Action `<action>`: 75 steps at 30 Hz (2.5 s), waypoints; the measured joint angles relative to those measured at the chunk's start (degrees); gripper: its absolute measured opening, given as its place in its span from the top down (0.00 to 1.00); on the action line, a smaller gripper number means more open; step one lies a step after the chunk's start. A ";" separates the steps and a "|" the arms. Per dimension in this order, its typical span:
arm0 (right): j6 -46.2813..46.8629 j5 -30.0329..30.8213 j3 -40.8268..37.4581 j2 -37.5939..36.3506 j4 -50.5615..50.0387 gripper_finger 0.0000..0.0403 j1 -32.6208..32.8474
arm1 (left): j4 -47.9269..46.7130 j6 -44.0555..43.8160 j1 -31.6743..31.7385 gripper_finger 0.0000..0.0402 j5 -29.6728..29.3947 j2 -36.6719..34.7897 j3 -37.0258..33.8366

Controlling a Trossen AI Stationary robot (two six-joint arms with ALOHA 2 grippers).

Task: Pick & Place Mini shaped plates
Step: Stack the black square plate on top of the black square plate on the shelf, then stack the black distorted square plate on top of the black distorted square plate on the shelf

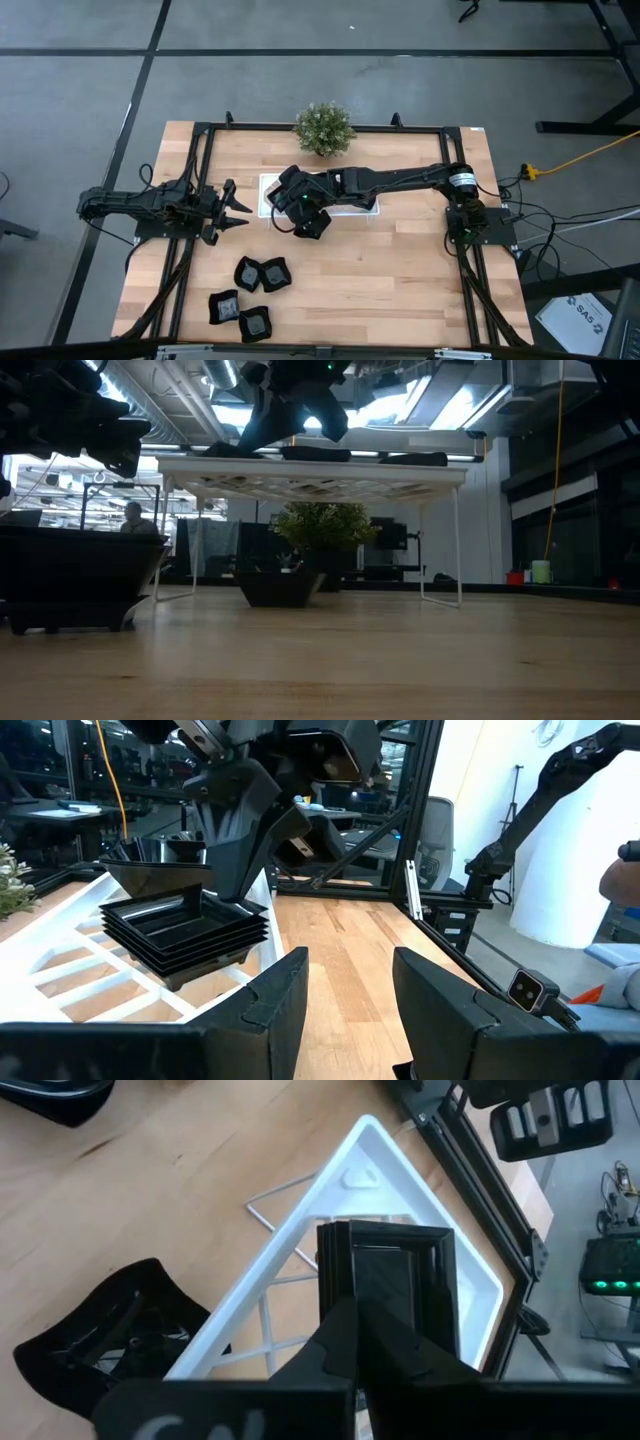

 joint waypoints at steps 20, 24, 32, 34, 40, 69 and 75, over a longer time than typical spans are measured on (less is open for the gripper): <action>1.66 0.09 0.00 0.00 -0.15 0.74 -0.02 | 0.00 0.00 0.01 0.64 -0.02 0.00 -0.02; 1.54 0.13 0.00 0.00 -0.15 0.70 -0.01 | 0.00 0.00 0.01 0.64 -0.01 0.00 -0.02; 1.57 2.04 0.00 -1.02 -0.24 0.69 0.39 | -0.01 0.00 -0.01 0.64 0.00 -0.01 0.00; 1.65 2.33 0.00 -1.57 -0.23 0.69 1.06 | 0.02 0.00 0.00 0.64 -0.02 -0.02 -0.01; 4.76 5.89 0.00 -2.73 -2.33 0.69 5.43 | 0.00 0.00 0.01 0.64 -0.01 -0.01 -0.02; 47.30 27.12 -0.02 2.05 -17.55 0.89 25.31 | 0.33 -0.01 0.01 0.64 0.00 0.00 -0.01; 58.03 27.10 -0.02 4.69 -21.57 0.90 25.25 | 0.10 0.00 0.00 0.64 0.00 0.04 -0.01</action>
